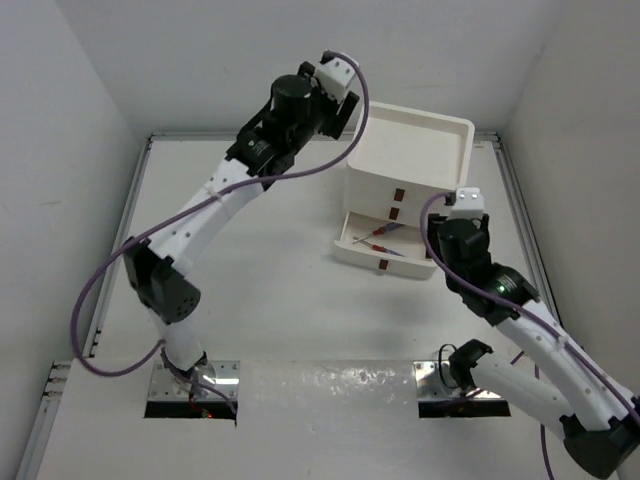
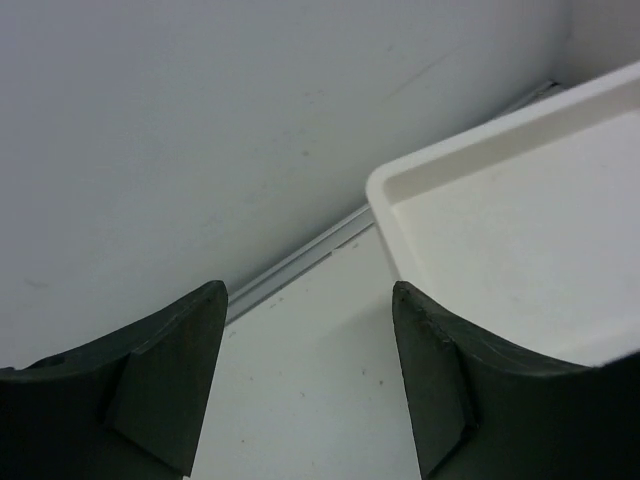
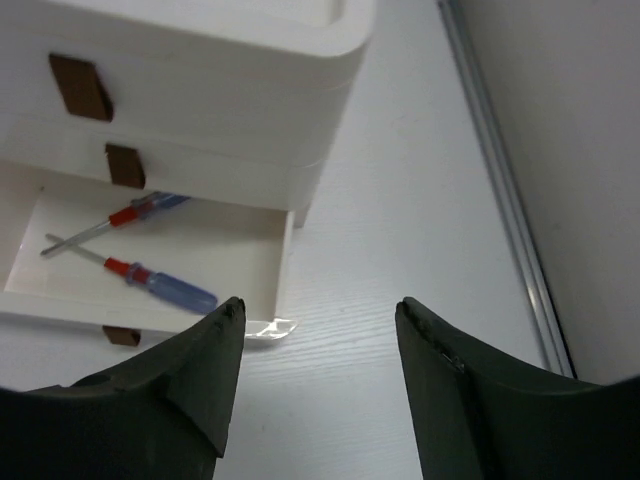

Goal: Sort the tools into containers

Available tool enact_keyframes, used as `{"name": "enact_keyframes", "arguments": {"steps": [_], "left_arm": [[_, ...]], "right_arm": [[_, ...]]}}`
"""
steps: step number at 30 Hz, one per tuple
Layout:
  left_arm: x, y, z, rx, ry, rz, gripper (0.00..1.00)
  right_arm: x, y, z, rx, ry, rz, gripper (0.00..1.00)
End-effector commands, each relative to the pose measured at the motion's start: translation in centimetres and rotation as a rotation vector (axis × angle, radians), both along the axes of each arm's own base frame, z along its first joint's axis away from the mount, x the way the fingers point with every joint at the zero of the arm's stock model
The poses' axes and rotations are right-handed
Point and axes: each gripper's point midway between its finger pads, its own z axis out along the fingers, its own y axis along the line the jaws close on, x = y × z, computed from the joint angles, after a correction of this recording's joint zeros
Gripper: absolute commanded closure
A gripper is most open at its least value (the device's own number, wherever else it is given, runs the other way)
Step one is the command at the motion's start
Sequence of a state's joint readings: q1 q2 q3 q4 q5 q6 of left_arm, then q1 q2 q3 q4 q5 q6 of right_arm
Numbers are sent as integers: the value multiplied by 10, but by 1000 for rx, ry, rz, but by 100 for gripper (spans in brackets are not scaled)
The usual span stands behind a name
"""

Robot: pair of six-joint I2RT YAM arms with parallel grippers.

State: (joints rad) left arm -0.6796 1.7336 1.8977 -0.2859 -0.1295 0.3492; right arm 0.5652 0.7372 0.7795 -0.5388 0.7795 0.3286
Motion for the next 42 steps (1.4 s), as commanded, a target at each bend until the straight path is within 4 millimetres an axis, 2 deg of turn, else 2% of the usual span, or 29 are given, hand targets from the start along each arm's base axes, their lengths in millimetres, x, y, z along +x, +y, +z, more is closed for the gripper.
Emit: {"name": "enact_keyframes", "arguments": {"steps": [1, 2, 3, 4, 5, 6, 7, 8, 9, 10, 11, 12, 14, 15, 17, 18, 20, 21, 24, 30, 33, 34, 38, 39, 42], "left_arm": [[41, -12, -43, 10, 86, 98, 36], [46, -14, -55, 35, 112, 108, 35], [58, -21, -82, 73, 147, 119, 35], [66, -22, -78, 71, 135, 138, 35], [70, -23, -89, 92, 153, 150, 34], [81, -25, -112, 116, 184, 162, 34], [86, -26, -113, 109, 184, 167, 34], [90, -26, -119, 105, 192, 178, 34], [96, -22, -131, 111, 204, 201, 34], [99, -18, -135, 113, 207, 221, 34], [102, -18, -138, 107, 208, 224, 34], [104, -13, -145, 111, 221, 235, 35], [107, -7, -152, 111, 234, 253, 39], [106, -8, -159, 111, 251, 244, 43], [103, -8, -166, 110, 280, 222, 61], [100, -8, -174, 119, 301, 211, 68], [92, -13, -184, 119, 335, 167, 79], [89, -15, -186, 117, 346, 152, 81], [83, -20, -192, 112, 374, 118, 86], [80, -22, -199, 112, 403, 105, 100], [75, -26, -203, 97, 434, 89, 100], [74, -27, -204, 95, 440, 83, 100], [69, -30, -204, 95, 451, 51, 100], [69, -31, -205, 98, 452, 44, 100], [64, -35, -206, 99, 456, 4, 100]], "right_arm": [[13, 43, -23, 71, 82, 167, 37], [16, 51, -26, 98, 78, 192, 37], [17, 58, -31, 122, 83, 217, 43], [16, 65, -48, 149, 106, 238, 48], [19, 78, -50, 198, 93, 288, 52], [18, 84, -57, 217, 101, 306, 57], [15, 87, -73, 239, 124, 312, 66], [16, 92, -77, 259, 118, 321, 72], [12, 92, -92, 264, 145, 321, 78], [11, 94, -98, 290, 148, 317, 91], [14, 99, -99, 314, 129, 327, 96], [8, 102, -115, 327, 159, 347, 100], [10, 111, -119, 369, 143, 372, 100], [6, 112, -132, 373, 172, 369, 100], [8, 115, -138, 391, 163, 368, 100], [6, 114, -151, 383, 188, 360, 100], [9, 115, -156, 385, 170, 350, 100], [9, 114, -160, 373, 173, 345, 100], [17, 111, -163, 348, 127, 325, 100], [45, 92, -160, 286, -23, 199, 100], [62, 94, -144, 309, -134, 175, 100], [65, 94, -147, 300, -134, 169, 100], [84, 94, -126, 292, -236, 136, 100], [89, 97, -115, 302, -279, 143, 100], [106, 100, -104, 267, -324, 131, 100]]}}
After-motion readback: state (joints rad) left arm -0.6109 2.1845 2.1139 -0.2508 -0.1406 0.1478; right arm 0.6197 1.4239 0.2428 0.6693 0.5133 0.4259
